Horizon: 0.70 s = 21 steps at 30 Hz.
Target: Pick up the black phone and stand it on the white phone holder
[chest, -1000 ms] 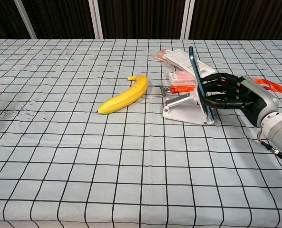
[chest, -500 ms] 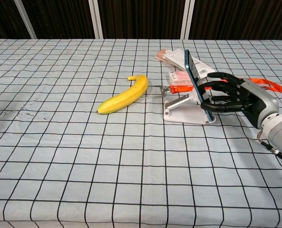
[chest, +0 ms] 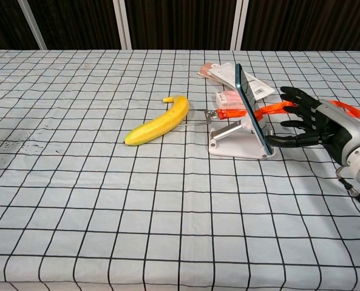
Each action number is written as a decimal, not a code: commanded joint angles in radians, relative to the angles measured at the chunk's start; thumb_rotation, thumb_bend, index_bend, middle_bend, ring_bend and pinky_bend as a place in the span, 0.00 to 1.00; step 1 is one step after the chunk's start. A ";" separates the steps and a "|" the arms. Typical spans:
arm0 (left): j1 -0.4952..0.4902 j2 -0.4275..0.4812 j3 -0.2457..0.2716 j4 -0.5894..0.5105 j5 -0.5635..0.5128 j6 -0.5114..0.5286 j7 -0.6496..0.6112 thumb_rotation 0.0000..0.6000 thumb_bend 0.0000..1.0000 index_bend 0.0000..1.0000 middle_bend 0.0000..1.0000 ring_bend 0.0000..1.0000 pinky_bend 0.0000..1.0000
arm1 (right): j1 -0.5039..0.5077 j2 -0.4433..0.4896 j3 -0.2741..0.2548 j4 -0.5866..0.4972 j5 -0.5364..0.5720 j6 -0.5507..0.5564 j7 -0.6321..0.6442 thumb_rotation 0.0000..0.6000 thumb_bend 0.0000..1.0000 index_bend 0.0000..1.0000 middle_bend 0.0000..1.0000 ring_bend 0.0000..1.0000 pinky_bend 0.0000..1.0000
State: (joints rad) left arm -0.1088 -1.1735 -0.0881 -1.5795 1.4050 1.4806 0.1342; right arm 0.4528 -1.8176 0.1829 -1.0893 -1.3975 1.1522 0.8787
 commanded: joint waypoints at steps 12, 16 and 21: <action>0.011 0.018 0.003 -0.005 0.071 0.054 -0.106 1.00 0.00 0.00 0.00 0.00 0.00 | -0.127 0.195 -0.034 -0.276 0.005 0.143 -0.238 1.00 0.20 0.00 0.00 0.00 0.14; 0.016 0.026 0.005 -0.005 0.086 0.066 -0.144 1.00 0.00 0.00 0.00 0.00 0.00 | -0.161 0.274 -0.024 -0.381 0.009 0.198 -0.341 1.00 0.28 0.00 0.00 0.00 0.14; 0.019 0.042 0.015 -0.008 0.090 0.055 -0.176 1.00 0.00 0.00 0.00 0.00 0.00 | -0.204 0.438 -0.014 -0.558 0.047 0.243 -0.570 1.00 0.13 0.00 0.00 0.00 0.14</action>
State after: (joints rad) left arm -0.0908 -1.1359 -0.0761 -1.5864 1.4947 1.5404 -0.0402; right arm 0.2844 -1.4846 0.1596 -1.5435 -1.3760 1.3551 0.4408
